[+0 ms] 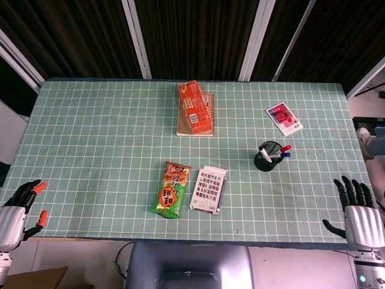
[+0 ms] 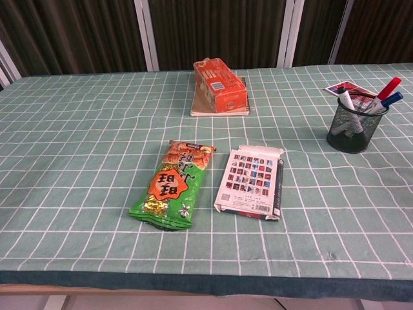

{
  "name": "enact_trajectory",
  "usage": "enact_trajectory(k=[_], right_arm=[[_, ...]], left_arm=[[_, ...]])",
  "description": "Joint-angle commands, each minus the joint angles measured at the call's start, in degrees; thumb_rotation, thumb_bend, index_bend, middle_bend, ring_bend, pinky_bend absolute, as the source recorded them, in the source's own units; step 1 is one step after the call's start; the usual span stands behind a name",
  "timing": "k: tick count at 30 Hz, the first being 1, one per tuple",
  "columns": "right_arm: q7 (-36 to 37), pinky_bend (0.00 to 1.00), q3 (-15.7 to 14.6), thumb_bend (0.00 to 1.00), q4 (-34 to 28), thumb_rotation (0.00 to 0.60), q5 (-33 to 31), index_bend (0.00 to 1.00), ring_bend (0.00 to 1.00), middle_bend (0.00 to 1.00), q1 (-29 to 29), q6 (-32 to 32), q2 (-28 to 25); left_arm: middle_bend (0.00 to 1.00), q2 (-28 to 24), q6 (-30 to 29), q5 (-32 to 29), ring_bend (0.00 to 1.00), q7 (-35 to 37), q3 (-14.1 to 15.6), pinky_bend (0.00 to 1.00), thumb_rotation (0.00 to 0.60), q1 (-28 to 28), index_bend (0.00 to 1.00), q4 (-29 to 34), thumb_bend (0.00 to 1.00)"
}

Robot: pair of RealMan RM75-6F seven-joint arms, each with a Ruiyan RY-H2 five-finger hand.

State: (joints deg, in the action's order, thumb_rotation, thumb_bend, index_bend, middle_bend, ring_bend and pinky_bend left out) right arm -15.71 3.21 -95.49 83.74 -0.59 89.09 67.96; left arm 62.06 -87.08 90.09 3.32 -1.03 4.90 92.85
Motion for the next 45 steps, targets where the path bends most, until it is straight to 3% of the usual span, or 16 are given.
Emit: enact_trajectory(k=[1,11,19,22,28,32,37,41,45], right_arm=[[-0.1,0.18,0.0,0.25,0.0,0.600,0.0,0.22,0.07,0.15,0.0,0.0,0.0],[0.4,0.18,0.3,0.25,-0.2,0.600,0.2,0.22,0.07,0.15,0.5,-0.6,0.0],[-5.9,0.18,3.4,0.25,-2.1,0.600,-0.7,0.22,0.07,0.15,4.5,-3.3,0.3],[-10.6,0.22,5.6,0.25,-2.3,0.600,-0.8,0.23,0.18,0.21,7.3,-4.4,1.1],[-15.7,0.69,11.1,0.25,0.5,0.600,-3.5,0.38,0.70,0.58,14.6,-8.8,4.9],[-17.4,0.86,13.7,0.25,2.7,0.600,-8.1,0.47,0.95,0.79,18.9,-13.4,7.2],[-18.6,0.98,16.0,0.25,4.4,0.600,-15.2,0.53,1.00,0.92,23.0,-18.1,9.9],[-19.0,1.00,17.0,0.27,5.5,0.600,-19.8,0.56,1.00,0.98,25.4,-20.4,11.9],[-20.1,1.00,17.7,0.37,6.8,0.600,-23.5,0.57,1.00,1.00,27.7,-21.9,13.5]], left_arm=[[0.10,-0.1,0.1,0.1,0.10,0.0,0.1,0.36,0.600,0.0,0.16,0.1,0.46],[0.11,-0.5,0.0,0.4,0.12,0.1,0.4,0.36,0.600,-0.1,0.16,0.5,0.46],[0.11,-0.7,0.3,0.4,0.12,0.6,0.4,0.36,0.600,0.1,0.17,0.4,0.46],[0.11,-0.7,0.0,0.8,0.12,0.5,0.5,0.36,0.600,-0.1,0.17,0.4,0.46],[0.12,-0.9,0.2,0.1,0.12,0.7,0.5,0.37,0.600,-0.2,0.17,0.6,0.46],[0.12,-1.1,0.3,0.0,0.12,0.9,0.5,0.37,0.600,-0.2,0.17,0.6,0.46],[0.12,-1.2,0.2,-0.1,0.12,1.3,0.5,0.37,0.600,-0.3,0.17,0.6,0.46],[0.13,-1.3,0.3,0.0,0.12,1.5,0.6,0.37,0.600,-0.3,0.18,0.6,0.46],[0.13,-1.4,0.3,0.2,0.13,1.6,0.6,0.37,0.600,-0.3,0.18,0.6,0.46]])
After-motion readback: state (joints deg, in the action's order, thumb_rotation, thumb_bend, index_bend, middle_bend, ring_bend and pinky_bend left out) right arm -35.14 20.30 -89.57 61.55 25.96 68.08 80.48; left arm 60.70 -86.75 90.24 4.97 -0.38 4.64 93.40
